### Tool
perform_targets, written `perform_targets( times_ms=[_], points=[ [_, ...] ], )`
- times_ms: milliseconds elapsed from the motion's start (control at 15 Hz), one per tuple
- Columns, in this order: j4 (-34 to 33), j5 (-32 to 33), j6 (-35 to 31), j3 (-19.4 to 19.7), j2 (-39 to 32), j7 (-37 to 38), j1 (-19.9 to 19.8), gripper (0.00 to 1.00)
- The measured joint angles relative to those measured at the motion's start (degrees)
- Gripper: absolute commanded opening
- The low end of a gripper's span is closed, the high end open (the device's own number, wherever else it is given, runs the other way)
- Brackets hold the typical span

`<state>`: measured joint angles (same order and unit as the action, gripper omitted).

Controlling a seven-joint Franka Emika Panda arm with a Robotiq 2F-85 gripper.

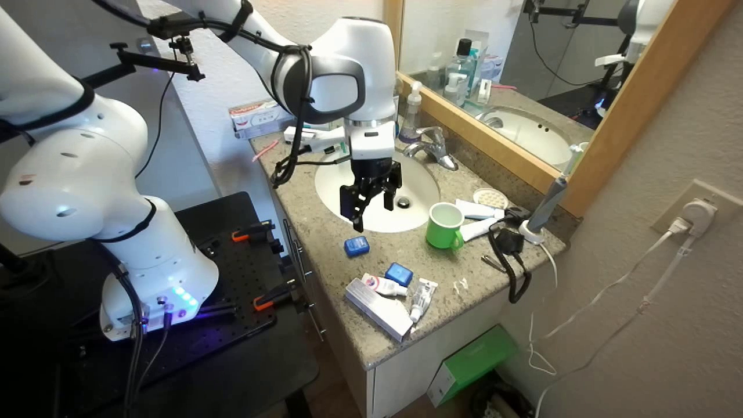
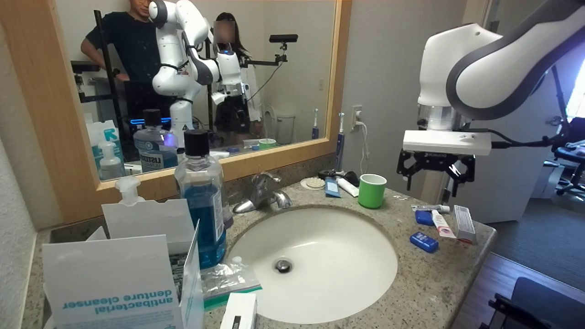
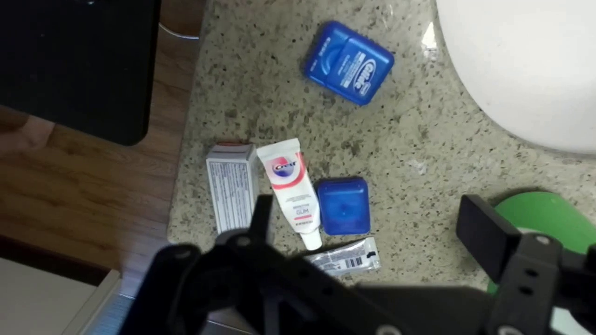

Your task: Put the blue object into the green mug

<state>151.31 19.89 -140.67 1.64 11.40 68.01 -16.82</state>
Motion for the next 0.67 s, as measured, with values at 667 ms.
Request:
perform_targets(
  times_ms=[667],
  points=[
    [-1.4,7.08,-3.24,5.25,-7.48,-5.45,0.12,1.0]
  ],
)
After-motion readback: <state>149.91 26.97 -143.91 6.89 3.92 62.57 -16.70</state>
